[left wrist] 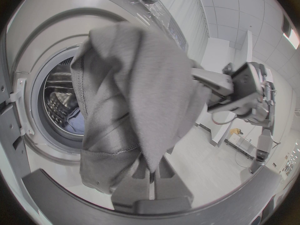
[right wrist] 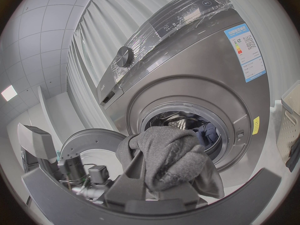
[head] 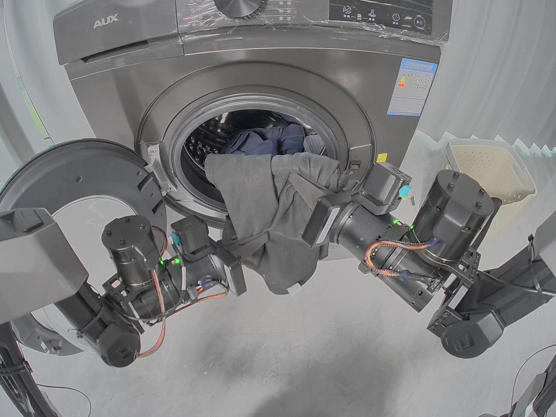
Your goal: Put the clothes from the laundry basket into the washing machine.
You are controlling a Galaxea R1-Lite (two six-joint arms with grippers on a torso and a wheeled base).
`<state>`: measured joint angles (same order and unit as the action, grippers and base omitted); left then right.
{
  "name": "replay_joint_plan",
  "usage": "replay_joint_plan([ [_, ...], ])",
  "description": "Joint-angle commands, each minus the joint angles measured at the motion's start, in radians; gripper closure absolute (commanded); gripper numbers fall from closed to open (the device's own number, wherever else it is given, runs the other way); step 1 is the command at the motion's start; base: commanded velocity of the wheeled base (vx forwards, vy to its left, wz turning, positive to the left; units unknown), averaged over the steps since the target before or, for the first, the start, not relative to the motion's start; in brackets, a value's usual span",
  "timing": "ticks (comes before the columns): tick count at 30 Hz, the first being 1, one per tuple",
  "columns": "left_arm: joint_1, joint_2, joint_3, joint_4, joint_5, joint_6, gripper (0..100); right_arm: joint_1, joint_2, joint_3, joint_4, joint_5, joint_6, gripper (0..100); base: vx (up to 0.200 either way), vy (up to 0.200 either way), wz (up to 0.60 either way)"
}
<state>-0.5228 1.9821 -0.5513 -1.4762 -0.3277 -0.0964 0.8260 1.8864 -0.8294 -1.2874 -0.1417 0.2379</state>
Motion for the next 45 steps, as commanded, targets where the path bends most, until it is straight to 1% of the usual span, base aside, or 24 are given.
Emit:
replay_joint_plan([
  [1,-0.069,-0.161,0.185,-0.052,-0.001,0.001,100,-0.025,0.065,-0.001,-0.059,0.001,-0.023,100,0.000,0.000,0.00],
  [4,-0.074,-0.206,0.235,-0.067,-0.002,0.001,100,-0.027,0.089,-0.002,-0.098,-0.001,-0.048,100,0.000,0.000,0.00],
  [5,-0.074,-0.217,0.246,-0.067,-0.004,0.001,100,-0.027,0.091,-0.002,-0.099,-0.001,-0.049,100,0.000,0.000,0.00],
  [7,-0.074,-0.221,0.249,-0.067,-0.005,0.001,100,-0.025,0.092,-0.002,-0.099,-0.001,-0.049,100,0.000,0.000,0.00],
  [9,-0.074,-0.243,0.258,-0.067,-0.004,-0.006,100,-0.024,0.088,-0.005,-0.099,-0.001,-0.052,100,0.000,0.000,0.00],
  [11,-0.074,-0.246,0.258,-0.067,-0.004,-0.008,100,-0.025,0.085,-0.005,-0.099,-0.001,-0.052,100,0.000,0.000,0.00],
  [23,-0.065,-0.221,0.251,-0.069,-0.005,-0.009,100,-0.022,0.085,-0.002,-0.104,-0.001,-0.049,100,0.000,0.000,0.00],
  [24,-0.065,-0.218,0.249,-0.069,-0.005,-0.009,0,-0.022,0.085,-0.002,-0.104,-0.001,-0.049,100,0.000,0.000,0.00],
  [29,-0.065,-0.213,0.244,-0.069,-0.005,-0.013,0,-0.018,0.088,-0.002,-0.105,-0.001,-0.048,100,0.000,0.000,0.00],
  [32,-0.065,-0.213,0.229,-0.069,-0.004,-0.029,0,-0.013,0.089,-0.001,-0.105,-0.001,-0.048,100,0.000,0.000,0.00],
  [35,-0.065,-0.213,0.229,-0.069,-0.002,-0.040,0,-0.013,0.089,-0.001,-0.105,-0.001,-0.048,100,0.000,0.000,0.00],
  [42,-0.057,-0.184,0.237,-0.067,0.001,-0.040,0,-0.014,0.071,-0.001,-0.105,-0.001,-0.048,100,0.000,0.000,0.00],
  [44,-0.039,-0.160,0.248,-0.067,0.009,-0.037,0,-0.018,0.063,-0.001,-0.105,-0.001,-0.048,100,0.000,0.000,0.00],
  [45,-0.023,-0.140,0.255,-0.067,0.015,-0.031,0,-0.019,0.059,-0.001,-0.105,-0.001,-0.048,100,0.000,0.000,0.00],
])
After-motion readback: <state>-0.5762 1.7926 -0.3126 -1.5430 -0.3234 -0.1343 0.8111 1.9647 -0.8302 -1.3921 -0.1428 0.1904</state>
